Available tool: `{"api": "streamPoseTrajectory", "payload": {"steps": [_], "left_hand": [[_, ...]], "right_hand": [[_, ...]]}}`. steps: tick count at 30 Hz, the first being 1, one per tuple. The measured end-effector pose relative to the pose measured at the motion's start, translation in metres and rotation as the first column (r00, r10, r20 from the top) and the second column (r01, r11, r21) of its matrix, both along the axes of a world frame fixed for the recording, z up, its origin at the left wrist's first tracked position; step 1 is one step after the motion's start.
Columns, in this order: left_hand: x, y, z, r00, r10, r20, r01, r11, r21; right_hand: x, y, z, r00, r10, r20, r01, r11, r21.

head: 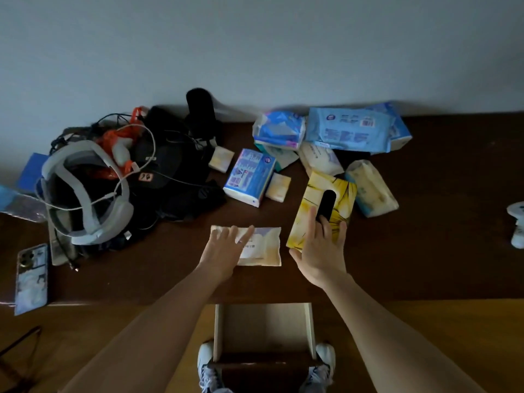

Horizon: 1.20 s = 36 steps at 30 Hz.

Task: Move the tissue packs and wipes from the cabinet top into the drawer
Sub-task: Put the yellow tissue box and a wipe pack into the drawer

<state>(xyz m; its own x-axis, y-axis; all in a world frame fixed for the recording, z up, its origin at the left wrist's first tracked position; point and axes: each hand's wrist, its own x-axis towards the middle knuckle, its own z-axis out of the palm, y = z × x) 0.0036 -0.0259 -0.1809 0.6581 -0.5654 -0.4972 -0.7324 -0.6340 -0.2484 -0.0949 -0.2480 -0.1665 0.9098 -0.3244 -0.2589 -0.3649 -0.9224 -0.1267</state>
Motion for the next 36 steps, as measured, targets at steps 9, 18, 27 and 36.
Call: {"api": "streamPoseTrajectory", "payload": {"steps": [9, 18, 27, 36], "left_hand": [[-0.084, 0.027, 0.003, 0.931, 0.302, -0.204, -0.359, 0.862, -0.357], [-0.238, 0.136, -0.031, 0.732, 0.545, -0.409, -0.665, 0.703, -0.252], [-0.25, 0.153, -0.15, 0.523, 0.743, -0.417, -0.845, 0.517, -0.136], [-0.243, 0.154, -0.329, 0.576, 0.661, -0.482, -0.815, 0.505, -0.282]], "right_hand": [[-0.053, 0.01, 0.01, 0.977, 0.139, 0.165, -0.142, 0.99, 0.006], [-0.265, 0.095, -0.02, 0.899, 0.431, 0.081, -0.439, 0.882, 0.171], [-0.269, 0.157, -0.161, 0.82, 0.564, -0.102, -0.475, 0.769, 0.429], [-0.214, 0.149, -0.375, 0.82, 0.551, -0.155, -0.46, 0.796, 0.394]]}}
